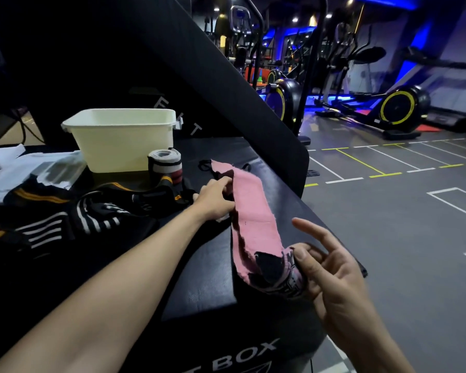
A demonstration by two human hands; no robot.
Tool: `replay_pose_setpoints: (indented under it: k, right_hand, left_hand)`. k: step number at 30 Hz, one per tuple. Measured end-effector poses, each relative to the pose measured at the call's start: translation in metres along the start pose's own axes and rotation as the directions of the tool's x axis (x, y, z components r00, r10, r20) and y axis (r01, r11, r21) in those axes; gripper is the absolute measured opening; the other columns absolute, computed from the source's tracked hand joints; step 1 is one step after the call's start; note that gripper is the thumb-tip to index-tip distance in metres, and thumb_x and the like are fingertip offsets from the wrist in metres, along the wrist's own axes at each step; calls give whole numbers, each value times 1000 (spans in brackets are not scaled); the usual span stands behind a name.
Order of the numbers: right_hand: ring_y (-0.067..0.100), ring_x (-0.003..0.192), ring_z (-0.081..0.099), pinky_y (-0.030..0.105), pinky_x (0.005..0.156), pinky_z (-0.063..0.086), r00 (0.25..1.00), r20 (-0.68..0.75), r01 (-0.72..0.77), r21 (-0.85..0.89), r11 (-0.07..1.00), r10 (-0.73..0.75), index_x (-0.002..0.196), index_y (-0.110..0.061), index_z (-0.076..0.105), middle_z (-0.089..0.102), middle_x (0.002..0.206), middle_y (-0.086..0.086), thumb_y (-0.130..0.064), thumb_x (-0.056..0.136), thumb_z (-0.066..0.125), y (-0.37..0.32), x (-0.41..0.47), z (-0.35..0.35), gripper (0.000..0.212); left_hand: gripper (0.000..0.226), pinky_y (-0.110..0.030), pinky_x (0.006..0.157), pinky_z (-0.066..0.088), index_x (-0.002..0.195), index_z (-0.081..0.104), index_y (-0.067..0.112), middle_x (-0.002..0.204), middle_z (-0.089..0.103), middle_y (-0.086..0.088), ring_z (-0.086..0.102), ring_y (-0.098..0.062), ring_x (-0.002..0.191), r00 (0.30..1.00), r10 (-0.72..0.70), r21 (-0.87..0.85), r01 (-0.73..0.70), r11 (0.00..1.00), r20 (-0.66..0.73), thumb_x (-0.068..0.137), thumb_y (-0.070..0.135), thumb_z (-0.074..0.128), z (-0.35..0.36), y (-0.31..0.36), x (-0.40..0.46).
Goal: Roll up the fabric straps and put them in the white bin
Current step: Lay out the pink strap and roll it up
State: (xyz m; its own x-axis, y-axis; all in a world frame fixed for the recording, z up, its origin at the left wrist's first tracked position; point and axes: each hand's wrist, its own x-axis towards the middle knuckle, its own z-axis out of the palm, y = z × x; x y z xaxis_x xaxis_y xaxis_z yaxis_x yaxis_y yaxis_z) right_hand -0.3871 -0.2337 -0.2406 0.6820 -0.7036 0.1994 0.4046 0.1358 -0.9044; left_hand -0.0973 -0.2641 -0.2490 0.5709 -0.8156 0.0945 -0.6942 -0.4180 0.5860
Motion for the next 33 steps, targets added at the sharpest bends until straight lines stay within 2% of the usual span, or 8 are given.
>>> replay_pose_setpoints:
  k: [3, 7, 13, 17, 21, 25, 30, 33]
  right_hand:
    - [21, 78, 57, 24, 69, 54, 1000, 28, -13, 7, 1000, 13, 126, -23, 69, 59, 92, 18, -42, 61, 96, 1, 3, 0, 73]
    - [24, 82, 51, 25, 68, 51, 999, 43, -33, 16, 999, 33, 128, -24, 68, 56, 92, 19, -40, 61, 97, 1, 6, -2, 75]
    - [19, 75, 56, 23, 66, 52, 1000, 29, -12, 26, 1000, 11, 129, -22, 67, 59, 88, 15, -38, 60, 97, -1, 8, -9, 76]
    - [15, 72, 60, 22, 66, 54, 1000, 12, 5, 45, 999, -6, 129, -20, 67, 62, 87, 13, -38, 58, 98, -4, 9, -11, 79]
    - [16, 71, 60, 24, 65, 55, 1000, 19, -1, 56, 998, 0, 129, -20, 68, 59, 87, 16, -31, 63, 96, -5, 10, -12, 73]
    - [17, 72, 55, 24, 63, 51, 999, 41, -7, 26, 1000, 6, 129, -22, 68, 54, 88, 17, -37, 57, 98, -5, 9, -9, 79]
    - [16, 71, 54, 22, 62, 51, 999, 42, -8, 32, 999, 7, 129, -22, 68, 54, 86, 16, -36, 57, 98, -6, 8, -9, 79]
    - [15, 70, 56, 21, 63, 52, 999, 44, -11, 44, 999, 9, 130, -21, 67, 54, 85, 15, -35, 57, 99, -6, 7, -10, 80]
  left_hand:
    - [19, -42, 91, 53, 93, 65, 34, 93, 69, 7, 68, -29, 98, 997, 73, -141, -75, 987, -15, 74, 31, 66, 2, 1, 10]
    - [14, -30, 64, 52, 89, 70, 26, 70, 65, 9, 63, -20, 64, 990, 102, -201, -121, 972, -102, 81, 15, 69, 6, 1, 12]
    - [24, -31, 71, 49, 96, 70, 29, 70, 63, 13, 61, -21, 74, 983, 89, -125, -109, 986, -162, 78, 14, 68, 2, -6, 22]
    - [37, -24, 73, 52, 106, 78, 16, 85, 75, 8, 63, 4, 67, 979, 204, -360, -194, 913, -10, 81, -10, 68, -11, -13, 27]
    - [39, -18, 55, 49, 110, 73, 2, 78, 69, 4, 61, -8, 64, 983, 143, -588, -46, 808, 119, 87, -24, 55, -19, -11, 20]
    - [45, -16, 60, 50, 109, 72, 14, 92, 68, -4, 61, -10, 73, 979, 111, -682, 38, 730, 173, 90, -23, 54, -14, -9, 15]
    - [39, -16, 68, 56, 107, 71, 12, 87, 67, -1, 65, -6, 71, 978, 94, -762, 85, 641, 189, 91, -20, 56, -5, -5, 13]
    - [27, -28, 85, 58, 107, 75, 9, 90, 73, -3, 68, -13, 82, 992, 94, -677, -14, 736, 82, 89, -9, 66, -3, -5, 20]
